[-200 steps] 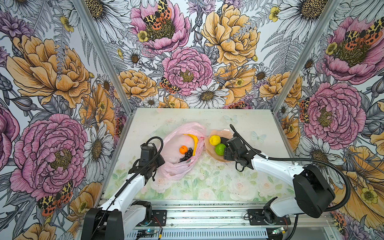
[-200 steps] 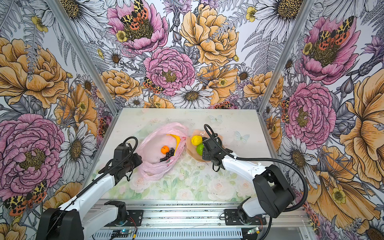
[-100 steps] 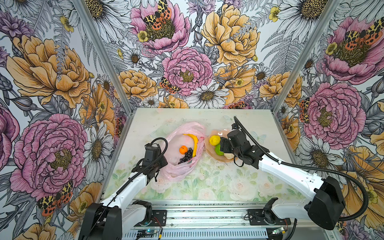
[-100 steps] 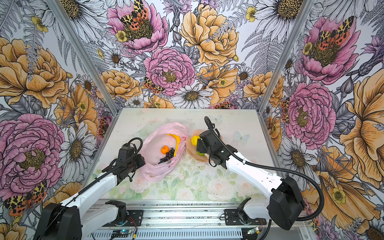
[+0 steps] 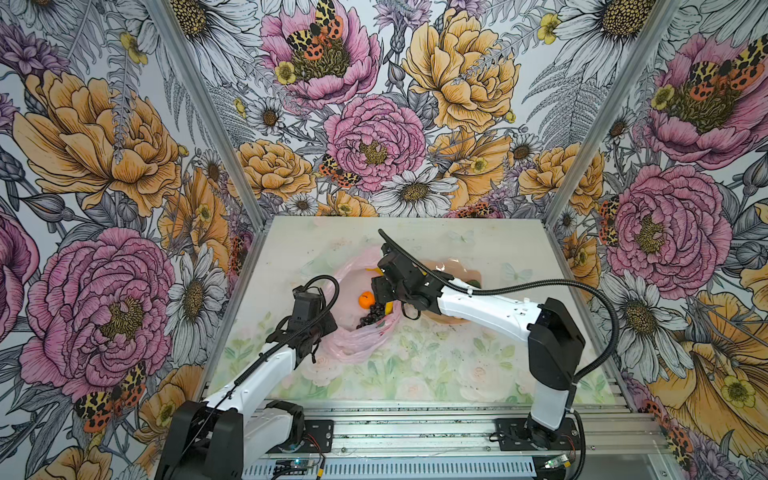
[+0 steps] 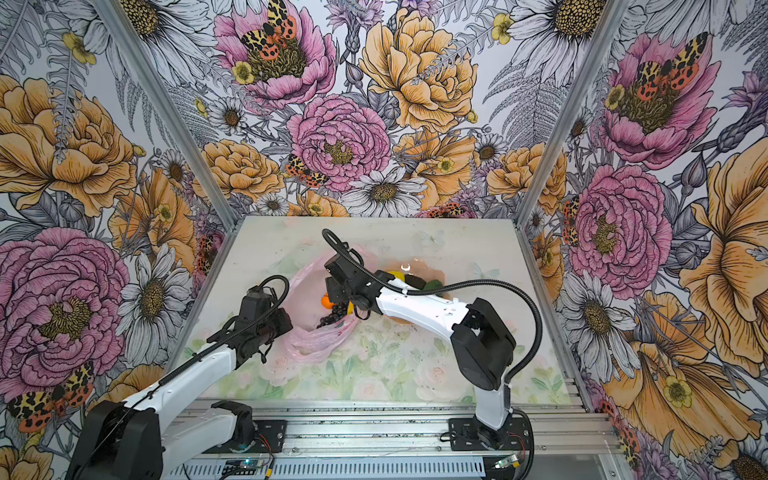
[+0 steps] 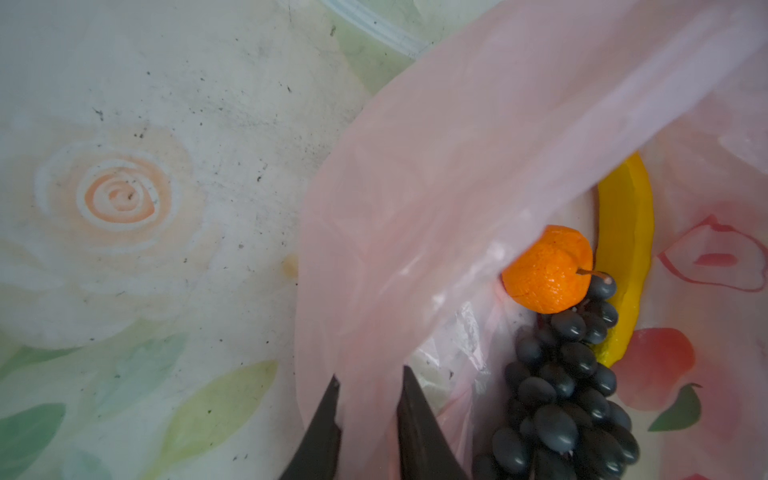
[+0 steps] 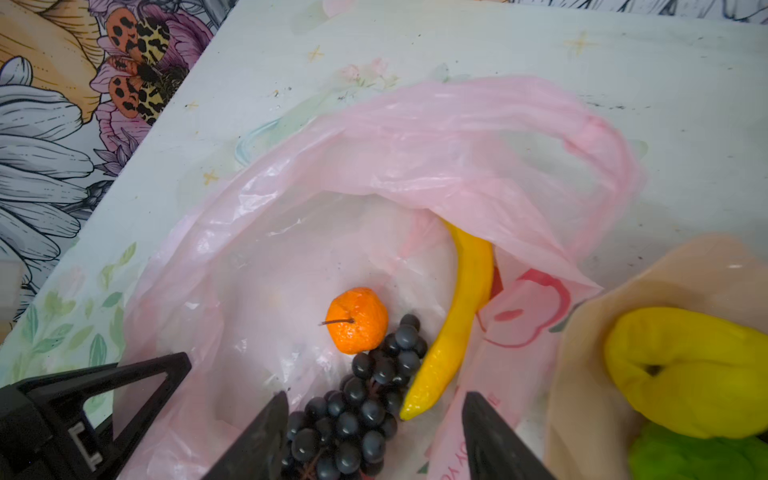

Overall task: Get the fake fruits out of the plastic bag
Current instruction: 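Reach the right gripper into the bag and grasp the orange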

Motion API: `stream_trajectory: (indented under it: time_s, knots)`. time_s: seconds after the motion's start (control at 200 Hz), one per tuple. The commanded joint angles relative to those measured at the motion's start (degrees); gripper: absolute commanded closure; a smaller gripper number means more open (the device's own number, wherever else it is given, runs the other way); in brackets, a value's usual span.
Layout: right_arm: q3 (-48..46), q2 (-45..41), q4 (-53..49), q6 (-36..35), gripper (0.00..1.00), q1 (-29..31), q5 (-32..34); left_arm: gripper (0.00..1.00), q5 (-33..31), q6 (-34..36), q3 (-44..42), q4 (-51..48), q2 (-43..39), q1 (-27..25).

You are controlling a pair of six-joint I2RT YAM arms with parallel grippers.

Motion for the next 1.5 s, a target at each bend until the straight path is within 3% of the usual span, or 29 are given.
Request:
stream_trajectory:
  time_s: [0.0, 0.335, 0.545, 1.111, 1.341, 1.496]
  knots:
    - [5.43, 4.34, -0.24, -0.45, 0.36, 0.21, -2.20, 0.77, -1.42, 1.09, 0.84, 1.09, -1.21, -0.32]
    - [14.77, 16.34, -1.69, -4.08, 0.47, 1.42, -0.50, 0.77, -1.47, 1.29, 0.11, 1.30, -2.71, -0.35]
    - [17.67, 19.60, -2.70, -6.86, 0.53, 2.54, 1.45, 0.76, -1.48, 1.23, 0.14, 1.38, -2.67, -0.42]
    - [20.60, 22.74, -4.63, -8.43, 0.83, 3.32, 6.65, 0.76, -1.07, 1.65, 0.55, 1.57, -1.36, -0.38]
    - [20.62, 22.93, -4.97, -8.89, 0.86, 3.40, 7.22, 0.76, -1.03, 1.64, 0.57, 1.49, -1.26, -0.38]
    - [20.74, 23.43, -5.03, -8.98, 0.80, 3.46, 7.45, 0.76, -1.11, 1.60, 0.57, 1.49, -1.29, -0.39]
